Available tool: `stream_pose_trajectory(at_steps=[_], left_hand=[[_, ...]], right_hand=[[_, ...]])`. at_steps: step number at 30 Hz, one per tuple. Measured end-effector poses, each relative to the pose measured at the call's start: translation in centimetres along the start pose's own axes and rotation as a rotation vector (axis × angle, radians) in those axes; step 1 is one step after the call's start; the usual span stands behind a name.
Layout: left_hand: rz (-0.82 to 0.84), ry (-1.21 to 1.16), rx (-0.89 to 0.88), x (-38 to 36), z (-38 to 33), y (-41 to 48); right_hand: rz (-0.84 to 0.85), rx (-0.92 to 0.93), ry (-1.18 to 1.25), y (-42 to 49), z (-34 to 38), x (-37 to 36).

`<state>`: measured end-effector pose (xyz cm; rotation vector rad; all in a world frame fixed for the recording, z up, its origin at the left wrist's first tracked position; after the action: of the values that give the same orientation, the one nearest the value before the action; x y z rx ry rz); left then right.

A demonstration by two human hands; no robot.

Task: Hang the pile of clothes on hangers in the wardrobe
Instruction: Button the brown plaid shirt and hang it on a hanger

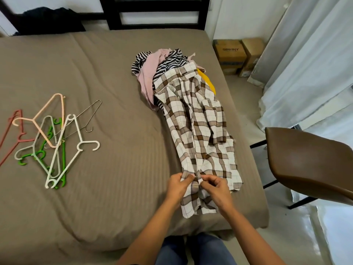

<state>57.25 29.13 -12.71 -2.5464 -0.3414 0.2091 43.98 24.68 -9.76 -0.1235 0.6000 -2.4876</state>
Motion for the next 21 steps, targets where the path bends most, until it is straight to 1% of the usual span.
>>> stream_pose_trajectory(at_steps=[3,6,9,13,15,21], left_hand=[[-0.003,0.032,-0.009,0.3,0.2,0.0],[-0.017,0.121,-0.013,0.7,0.7,0.2],[-0.029,0.18,-0.002,1.1,1.1,0.5],[-0.012,0.229,-0.01,1.1,0.9,0.5],[-0.02,0.219,0.001,1.1,1.0,0.4],[-0.094,0.091,0.088,0.9,0.8,0.1]], right_hand=[[0.003,0.011,-0.099,0.2,-0.4,0.0],[0.008,0.03,-0.166,0.5,-0.7,-0.4],[0.017,0.055,-0.115,0.5,-0.8,-0.8],[0.0,0.02,-0.005,1.0,-0.9,-0.9],[-0.044,0.016,-0.073,1.3,-1.2,-0.9],[-0.171,0.035,-0.423,1.5,-1.1,-2.0]])
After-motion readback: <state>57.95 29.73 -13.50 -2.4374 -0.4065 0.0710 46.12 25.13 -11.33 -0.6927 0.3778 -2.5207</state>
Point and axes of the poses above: each hand's wrist, its own y-axis towards the middle knuckle, its own x-axis out of the back of the hand, z = x × y, the point moved 4 cm from there along y, towards the middle knuckle, and after that the axes turned 13 degrees about z, right-handed, at the moved point
